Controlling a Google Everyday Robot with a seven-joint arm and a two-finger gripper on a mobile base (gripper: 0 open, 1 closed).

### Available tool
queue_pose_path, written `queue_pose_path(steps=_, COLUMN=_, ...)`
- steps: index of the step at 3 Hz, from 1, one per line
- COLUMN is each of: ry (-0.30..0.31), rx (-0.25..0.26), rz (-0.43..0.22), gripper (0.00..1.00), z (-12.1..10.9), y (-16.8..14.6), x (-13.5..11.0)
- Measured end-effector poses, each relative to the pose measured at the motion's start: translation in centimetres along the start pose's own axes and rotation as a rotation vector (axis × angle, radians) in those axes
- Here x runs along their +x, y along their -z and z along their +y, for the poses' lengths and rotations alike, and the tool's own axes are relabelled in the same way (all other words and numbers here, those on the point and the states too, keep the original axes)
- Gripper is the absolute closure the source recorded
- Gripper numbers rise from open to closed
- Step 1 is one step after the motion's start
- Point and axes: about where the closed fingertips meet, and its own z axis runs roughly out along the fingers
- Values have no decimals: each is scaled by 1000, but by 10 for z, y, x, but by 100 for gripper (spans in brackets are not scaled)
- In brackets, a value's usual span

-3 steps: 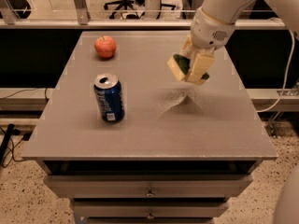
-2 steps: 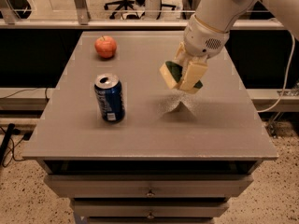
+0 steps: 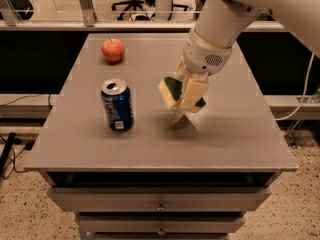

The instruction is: Move sponge near pepsi can

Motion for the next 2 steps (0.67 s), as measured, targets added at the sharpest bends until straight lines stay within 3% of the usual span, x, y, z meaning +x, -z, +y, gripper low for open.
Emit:
queue_pose_path(steps=1, ry=-2, rx=-20, rz=-5, gripper=84, z=4, y=-10, x=-11)
queue_pose_path(steps=2, ry=-9, rx=-29, rz=-20, gripper=60, z=4, y=-18, x=-24)
